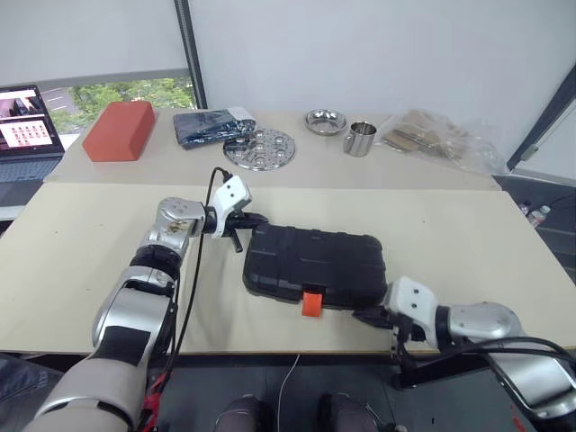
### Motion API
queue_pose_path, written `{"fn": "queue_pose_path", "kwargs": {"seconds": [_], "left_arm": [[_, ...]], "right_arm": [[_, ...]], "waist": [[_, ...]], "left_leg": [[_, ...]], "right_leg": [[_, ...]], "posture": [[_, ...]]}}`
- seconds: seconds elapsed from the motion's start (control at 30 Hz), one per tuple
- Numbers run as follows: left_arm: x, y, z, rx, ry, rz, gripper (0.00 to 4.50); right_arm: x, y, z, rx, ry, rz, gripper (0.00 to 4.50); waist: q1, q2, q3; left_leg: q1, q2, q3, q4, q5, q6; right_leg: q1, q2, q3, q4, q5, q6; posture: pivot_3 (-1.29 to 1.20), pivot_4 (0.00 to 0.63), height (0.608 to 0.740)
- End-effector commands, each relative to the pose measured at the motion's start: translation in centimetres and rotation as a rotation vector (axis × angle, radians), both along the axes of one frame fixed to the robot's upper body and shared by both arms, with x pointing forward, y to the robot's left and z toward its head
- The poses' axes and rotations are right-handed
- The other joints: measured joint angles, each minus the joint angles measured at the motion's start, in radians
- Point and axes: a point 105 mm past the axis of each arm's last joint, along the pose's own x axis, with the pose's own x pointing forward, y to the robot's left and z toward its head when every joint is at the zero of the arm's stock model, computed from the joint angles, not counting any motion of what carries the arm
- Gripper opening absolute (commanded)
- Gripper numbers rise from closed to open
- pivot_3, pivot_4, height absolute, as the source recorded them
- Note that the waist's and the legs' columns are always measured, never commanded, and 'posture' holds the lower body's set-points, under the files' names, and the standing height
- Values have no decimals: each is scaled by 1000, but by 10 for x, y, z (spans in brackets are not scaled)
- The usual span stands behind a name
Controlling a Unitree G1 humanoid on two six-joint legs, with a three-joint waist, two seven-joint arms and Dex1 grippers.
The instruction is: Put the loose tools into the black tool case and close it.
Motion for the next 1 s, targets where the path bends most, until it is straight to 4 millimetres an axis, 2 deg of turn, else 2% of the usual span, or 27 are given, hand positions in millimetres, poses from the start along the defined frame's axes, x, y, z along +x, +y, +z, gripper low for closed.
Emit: {"fn": "queue_pose_path", "kwargs": {"seconds": [0.03, 0.13, 0.2, 0.3, 0.4, 0.5, 0.6, 0.67, 0.73, 0.9, 1.0], "left_arm": [[-35, 1, -29, 153, 157, -262, 11], [-55, 11, -34, 154, 229, -364, 11], [-47, 7, -19, 33, 216, -291, 11], [-38, 5, 15, -170, 255, -203, 11], [-42, -2, 44, -306, 317, -207, 11], [-55, -24, 54, -343, 346, -273, 11], [-67, -56, 42, -291, 321, -331, 11], [-67, -72, 31, -265, 302, -321, 11], [-62, -85, 6, -190, 265, -273, 11], [-65, -84, -27, -55, 203, -274, 11], [-66, -80, -35, -61, 214, -252, 11]], "right_arm": [[38, -32, 17, -20, -145, -249, 41], [42, -48, 21, 0, -157, -338, 41], [32, -49, 24, 52, -128, -336, 41], [11, -44, 35, 154, -76, -310, 41], [-5, -40, 47, 207, -51, -288, 41], [-10, -29, 59, 288, -37, -278, 41], [-7, -12, 62, 320, -31, -247, 41], [-3, -4, 60, 323, -26, -236, 41], [3, 5, 54, 316, -14, -225, 41], [9, 6, 35, 260, 29, -257, 41], [3, 1, 29, 241, 48, -278, 41]], "waist": [[-2, 0, 0], [-4, 1, 0], [1, 0, 0], [9, 0, 0], [6, 0, 0], [0, 0, 0], [0, 0, 0], [0, 0, 0], [0, 0, 0], [0, 2, -2], [0, 3, -5]], "left_leg": [[0, 0, 0, 0, 0, 0], [0, 0, 1, 1, 0, 0], [0, 1, 1, 1, 0, 0], [-8, 1, -3, 4, 0, 0], [-10, 1, -3, 5, 0, 0], [-8, 1, -2, 5, 0, 0], [-5, 1, -3, 5, 0, 0], [-3, 1, -3, 5, 0, 1], [-3, 1, -3, 5, 0, 1], [1, 1, -3, 4, 0, 1], [7, 3, -3, 3, -1, 1]], "right_leg": [[0, 0, 0, 0, 0, 0], [-1, -2, 1, 0, 0, 0], [-3, -3, 2, 1, 0, 0], [-9, -2, 0, 3, 0, -1], [-10, -1, 0, 5, 1, 0], [-8, -1, 2, 4, 1, 1], [-5, -1, 3, 4, 1, 2], [-3, -1, 4, 4, 1, 2], [-4, -1, 4, 4, 1, 1], [1, -1, 3, 4, 2, -1], [6, -1, 4, 2, 1, -1]], "posture": [[0, 150, 734], [0, 150, 734], [0, 150, 734], [0, 150, 734], [0, 150, 734], [0, 150, 734], [0, 150, 734], [0, 150, 734], [0, 150, 734], [0, 150, 734], [0, 150, 734]]}}
